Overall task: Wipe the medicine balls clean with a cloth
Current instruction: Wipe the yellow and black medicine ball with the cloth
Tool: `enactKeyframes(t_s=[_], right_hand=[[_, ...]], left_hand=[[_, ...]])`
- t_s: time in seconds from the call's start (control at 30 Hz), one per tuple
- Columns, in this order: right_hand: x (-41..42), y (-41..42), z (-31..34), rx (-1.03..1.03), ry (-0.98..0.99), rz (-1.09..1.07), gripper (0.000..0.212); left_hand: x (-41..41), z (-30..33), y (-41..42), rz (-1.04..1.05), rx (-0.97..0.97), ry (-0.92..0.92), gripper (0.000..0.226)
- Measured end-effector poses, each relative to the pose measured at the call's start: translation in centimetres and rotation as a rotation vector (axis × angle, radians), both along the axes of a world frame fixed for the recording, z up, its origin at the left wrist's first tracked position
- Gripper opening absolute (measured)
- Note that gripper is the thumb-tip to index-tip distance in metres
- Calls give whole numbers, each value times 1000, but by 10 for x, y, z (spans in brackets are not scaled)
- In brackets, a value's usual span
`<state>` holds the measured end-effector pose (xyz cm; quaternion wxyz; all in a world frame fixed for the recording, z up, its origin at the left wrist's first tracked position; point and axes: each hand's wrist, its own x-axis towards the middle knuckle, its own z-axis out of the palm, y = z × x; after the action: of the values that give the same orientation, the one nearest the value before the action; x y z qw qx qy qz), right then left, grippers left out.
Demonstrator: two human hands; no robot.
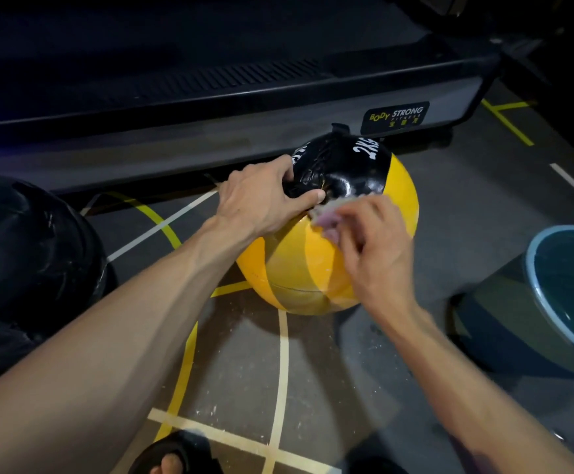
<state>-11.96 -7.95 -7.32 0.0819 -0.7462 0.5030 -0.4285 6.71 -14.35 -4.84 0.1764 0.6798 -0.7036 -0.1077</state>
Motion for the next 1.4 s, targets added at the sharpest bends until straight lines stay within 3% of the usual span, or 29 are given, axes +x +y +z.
enactKeyframes(t_s=[0.1,0.2,0.3,0.47,0.6,0.73,0.8,0.9,0.97,1.03,1.13,1.2,1.27,1.4], right_hand=[[7,38,-27,40,142,245,9],[-15,54,-57,105,342,300,8],[-26,49,-52,153,227,308,17],[15,21,2,9,35,85,13],[19,37,-36,18,301,163,6],[-18,64,-58,99,365,225,7],[-36,59,-58,165,242,173,8],[-54,38,-33,143,-21,-189,20],[-42,25,-10,89,-178,-318,19],[-10,20,-3,57,-220,-211,11],[25,34,-27,59,28,130,9],[19,45,-43,79,98,210,11],[3,49,-49,117,12,145,14],[-7,31,-38,267,-382,-237,22]], left_hand=[[8,-5,1,18,17,32,60],[14,-9,2,22,15,57,59],[16,-7,2,31,21,82,57],[12,-7,4,42,29,69,56],[16,-9,4,47,44,87,58],[21,-12,7,54,31,126,56],[27,-12,7,70,45,133,56],[45,-18,8,114,81,174,57],[52,-21,11,136,99,196,56],[54,-22,14,158,98,201,55],[56,-24,20,187,97,226,52],[63,-27,24,198,118,276,50],[71,-30,28,212,130,328,49],[77,-35,30,240,120,396,43]])
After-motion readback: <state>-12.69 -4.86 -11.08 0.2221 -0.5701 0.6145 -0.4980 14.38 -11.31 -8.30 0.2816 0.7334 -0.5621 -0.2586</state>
